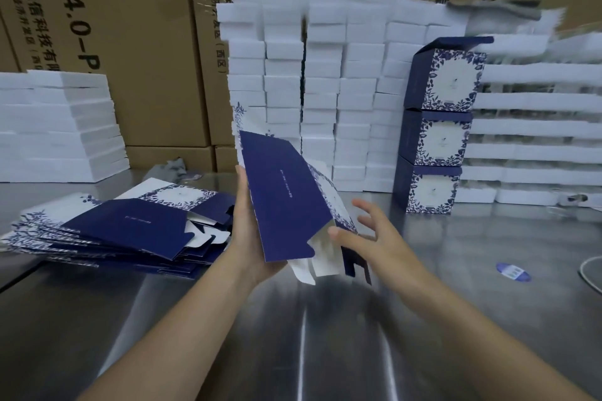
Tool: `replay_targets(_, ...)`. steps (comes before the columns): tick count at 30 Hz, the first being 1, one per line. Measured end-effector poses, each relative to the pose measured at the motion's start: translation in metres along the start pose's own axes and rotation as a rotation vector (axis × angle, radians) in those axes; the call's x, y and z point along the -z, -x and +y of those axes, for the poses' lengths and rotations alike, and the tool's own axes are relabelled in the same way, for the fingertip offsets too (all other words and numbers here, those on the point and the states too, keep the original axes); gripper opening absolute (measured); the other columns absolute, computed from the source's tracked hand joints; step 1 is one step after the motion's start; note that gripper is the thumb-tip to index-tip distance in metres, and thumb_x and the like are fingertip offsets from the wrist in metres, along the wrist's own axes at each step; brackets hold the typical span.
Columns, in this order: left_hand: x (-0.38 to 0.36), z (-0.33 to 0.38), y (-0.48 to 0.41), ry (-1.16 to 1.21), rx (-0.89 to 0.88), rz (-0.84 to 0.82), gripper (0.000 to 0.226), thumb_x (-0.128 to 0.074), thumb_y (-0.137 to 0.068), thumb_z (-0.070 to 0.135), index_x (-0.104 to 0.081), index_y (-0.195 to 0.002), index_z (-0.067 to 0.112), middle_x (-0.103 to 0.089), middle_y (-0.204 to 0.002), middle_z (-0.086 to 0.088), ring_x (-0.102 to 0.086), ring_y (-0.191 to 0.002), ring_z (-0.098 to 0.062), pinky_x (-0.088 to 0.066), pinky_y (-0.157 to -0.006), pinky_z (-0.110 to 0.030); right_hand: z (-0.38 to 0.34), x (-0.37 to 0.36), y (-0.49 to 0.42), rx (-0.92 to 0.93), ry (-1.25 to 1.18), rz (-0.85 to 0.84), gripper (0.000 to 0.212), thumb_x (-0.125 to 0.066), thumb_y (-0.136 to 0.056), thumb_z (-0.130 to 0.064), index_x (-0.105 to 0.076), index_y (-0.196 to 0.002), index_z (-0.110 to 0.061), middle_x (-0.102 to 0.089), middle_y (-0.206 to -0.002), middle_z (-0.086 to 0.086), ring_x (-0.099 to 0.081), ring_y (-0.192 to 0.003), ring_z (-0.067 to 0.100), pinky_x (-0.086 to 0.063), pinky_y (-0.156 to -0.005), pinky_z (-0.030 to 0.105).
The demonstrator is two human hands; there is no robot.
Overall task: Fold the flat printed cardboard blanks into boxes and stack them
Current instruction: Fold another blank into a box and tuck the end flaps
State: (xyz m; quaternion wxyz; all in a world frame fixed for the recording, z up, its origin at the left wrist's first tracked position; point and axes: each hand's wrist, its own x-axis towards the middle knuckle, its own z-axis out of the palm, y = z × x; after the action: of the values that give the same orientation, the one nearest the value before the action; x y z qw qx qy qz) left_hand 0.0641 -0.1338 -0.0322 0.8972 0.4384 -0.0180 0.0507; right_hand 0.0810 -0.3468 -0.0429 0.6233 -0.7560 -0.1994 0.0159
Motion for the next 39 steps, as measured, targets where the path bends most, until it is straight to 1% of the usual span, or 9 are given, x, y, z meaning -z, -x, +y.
replay_targets(3, -0.002, 0.005, 0.000, -0.068, 0.013, -0.021, 0.088, -0.067, -0.068, 0.093, -0.076, -0.129, 0.030, -0.075, -0.130, -0.007, -0.076, -0.107, -0.033, -0.061, -0.077, -0.049, -0.010, 0.007, -0.001, -0.015, -0.187, -0.052, 0.079, -0.077, -0.066, -0.070, -0.053, -0.140, -0.057, -0.062, -0.143, -0.012, -0.066, -0.120, 0.001, -0.052, -0.101, 0.032)
replay_targets(6, -0.004, 0.006, -0.005, -0.231, -0.062, 0.058, 0.093, -0.075, -0.066, 0.088, -0.067, -0.141, 0.033, -0.077, -0.124, 0.001, -0.075, -0.112, -0.025, -0.058, -0.097, -0.050, -0.020, 0.017, -0.003, -0.029, -0.509, -0.116, 0.051, -0.076, -0.073, -0.056, -0.076, -0.121, -0.035, -0.077, -0.113, -0.002, -0.071, -0.096, 0.016, -0.055, -0.077, 0.030)
replay_targets(9, -0.004, 0.005, -0.006, -0.394, -0.231, 0.175, 0.112, -0.089, -0.046, 0.082, -0.055, -0.141, 0.034, -0.078, -0.120, 0.012, -0.076, -0.110, -0.013, -0.060, -0.093, -0.037, -0.024, 0.024, 0.002, -0.108, -0.745, -0.211, 0.061, -0.071, -0.081, -0.069, -0.078, -0.124, -0.026, -0.074, -0.125, 0.003, -0.070, -0.105, 0.023, -0.057, -0.079, 0.036)
replay_targets(13, -0.002, 0.003, -0.007, -0.574, -0.412, 0.234, 0.078, -0.096, -0.055, 0.063, -0.056, -0.119, 0.045, -0.076, -0.112, 0.025, -0.075, -0.105, -0.004, -0.059, -0.092, -0.033, -0.024, 0.021, 0.006, -0.134, -0.720, -0.189, 0.057, -0.059, -0.088, -0.078, -0.083, -0.113, -0.034, -0.079, -0.121, -0.001, -0.079, -0.100, 0.021, -0.062, -0.074, 0.036)
replay_targets(20, 0.007, 0.004, -0.012, -0.970, -0.577, 0.401, 0.094, -0.090, -0.079, 0.048, -0.036, -0.154, 0.035, -0.063, -0.138, 0.014, -0.059, -0.129, -0.020, -0.050, -0.108, -0.048, -0.018, 0.025, -0.002, -0.082, -0.261, -0.132, 0.019, -0.069, -0.101, -0.039, -0.082, -0.111, -0.031, -0.079, -0.121, 0.001, -0.077, -0.109, 0.020, -0.063, -0.092, 0.039)
replay_targets(24, 0.004, 0.000, -0.013, -0.963, -0.617, 0.330, 0.069, -0.072, -0.100, 0.028, -0.038, -0.159, 0.036, -0.057, -0.135, 0.026, -0.057, -0.122, -0.002, -0.046, -0.102, -0.029, -0.014, 0.021, -0.003, 0.011, 0.032, -0.030, 0.028, -0.056, -0.110, -0.031, -0.079, -0.103, -0.045, -0.081, -0.108, -0.015, -0.075, -0.102, 0.004, -0.051, -0.106, 0.039)
replay_targets(28, -0.007, -0.009, -0.012, -0.884, -0.554, 0.216, 0.067, -0.065, -0.105, 0.024, -0.034, -0.161, 0.047, -0.056, -0.127, 0.028, -0.054, -0.095, 0.019, -0.046, -0.073, -0.002, -0.006, 0.013, -0.006, 0.109, 0.239, 0.050, 0.025, -0.054, -0.109, -0.033, -0.077, -0.100, -0.025, -0.081, -0.099, -0.003, -0.075, -0.100, 0.024, -0.054, -0.103, 0.052)
replay_targets(33, -0.012, 0.004, -0.010, -0.541, -0.385, 0.202, 0.034, -0.058, -0.109, 0.018, -0.063, -0.140, 0.031, -0.078, -0.118, 0.011, -0.075, -0.106, -0.010, -0.063, -0.089, -0.029, -0.017, 0.026, -0.007, 0.015, -0.094, 0.101, 0.019, -0.064, -0.104, -0.025, -0.082, -0.106, -0.020, -0.082, -0.106, -0.002, -0.078, -0.100, 0.018, -0.058, -0.093, 0.040)
replay_targets(39, 0.005, 0.019, -0.013, -0.201, -0.121, 0.068, 0.029, -0.061, -0.105, 0.018, -0.086, -0.098, 0.029, -0.081, -0.111, -0.002, -0.080, -0.095, -0.021, -0.064, -0.065, -0.032, -0.033, 0.044, 0.002, -0.159, -0.599, -0.056, 0.019, -0.078, -0.081, -0.035, -0.088, -0.090, -0.023, -0.083, -0.103, 0.003, -0.081, -0.078, 0.017, -0.059, -0.055, 0.024)
